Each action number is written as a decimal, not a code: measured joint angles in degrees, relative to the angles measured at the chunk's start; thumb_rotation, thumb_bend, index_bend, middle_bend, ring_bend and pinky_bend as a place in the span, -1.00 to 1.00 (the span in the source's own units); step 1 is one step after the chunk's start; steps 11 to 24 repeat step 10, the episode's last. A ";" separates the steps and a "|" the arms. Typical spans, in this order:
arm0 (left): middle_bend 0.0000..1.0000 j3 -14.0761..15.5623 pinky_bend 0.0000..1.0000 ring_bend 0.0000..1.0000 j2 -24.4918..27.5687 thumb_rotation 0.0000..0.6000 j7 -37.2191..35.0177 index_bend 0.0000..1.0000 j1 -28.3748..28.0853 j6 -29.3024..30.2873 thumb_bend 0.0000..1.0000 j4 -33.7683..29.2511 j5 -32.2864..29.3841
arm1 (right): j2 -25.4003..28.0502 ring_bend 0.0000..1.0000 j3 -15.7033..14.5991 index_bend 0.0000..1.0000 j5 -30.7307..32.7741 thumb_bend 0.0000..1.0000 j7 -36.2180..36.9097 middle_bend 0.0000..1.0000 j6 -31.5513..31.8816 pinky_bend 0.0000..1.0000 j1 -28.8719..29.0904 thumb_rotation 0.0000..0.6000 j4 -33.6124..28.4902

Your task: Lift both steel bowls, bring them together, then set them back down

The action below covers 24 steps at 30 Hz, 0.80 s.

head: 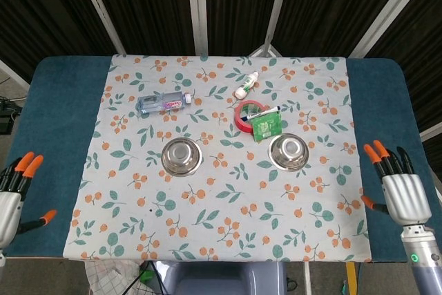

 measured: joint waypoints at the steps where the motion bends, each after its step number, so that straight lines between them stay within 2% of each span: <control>1: -1.00 0.45 -0.79 -1.00 -0.78 1.00 0.31 -0.83 1.01 1.02 -1.00 0.52 0.83 | -0.01 -0.76 -0.90 -0.79 -0.88 -1.00 -1.21 -0.97 0.50 -0.97 -0.76 1.00 -0.60; 4: -1.00 1.00 -0.79 -1.00 -2.94 1.00 1.21 -0.83 2.98 2.42 -1.00 2.20 1.65 | -0.34 -0.76 -2.81 -0.78 -2.67 -1.00 -2.57 -0.97 1.69 -0.97 -2.62 1.00 -1.53; 7: -1.00 0.85 -0.79 -1.00 -4.65 1.00 2.68 -0.83 3.78 2.92 -1.00 3.45 2.05 | -1.20 -0.76 -3.51 -0.77 -3.63 -1.00 -2.40 -0.97 3.00 -0.97 -3.75 1.00 -0.86; 10: -1.00 0.52 -0.79 -1.00 -6.06 1.00 4.76 -0.83 4.20 2.78 -1.00 4.24 2.09 | -1.42 -0.76 -3.58 -0.77 -4.20 -1.00 -2.23 -0.97 3.66 -0.97 -4.26 1.00 -0.08; 24: -1.00 0.52 -0.79 -1.00 -6.06 1.00 4.76 -0.83 4.20 2.78 -1.00 4.24 2.09 | -1.42 -0.76 -3.58 -0.77 -4.20 -1.00 -2.23 -0.97 3.66 -0.97 -4.26 1.00 -0.08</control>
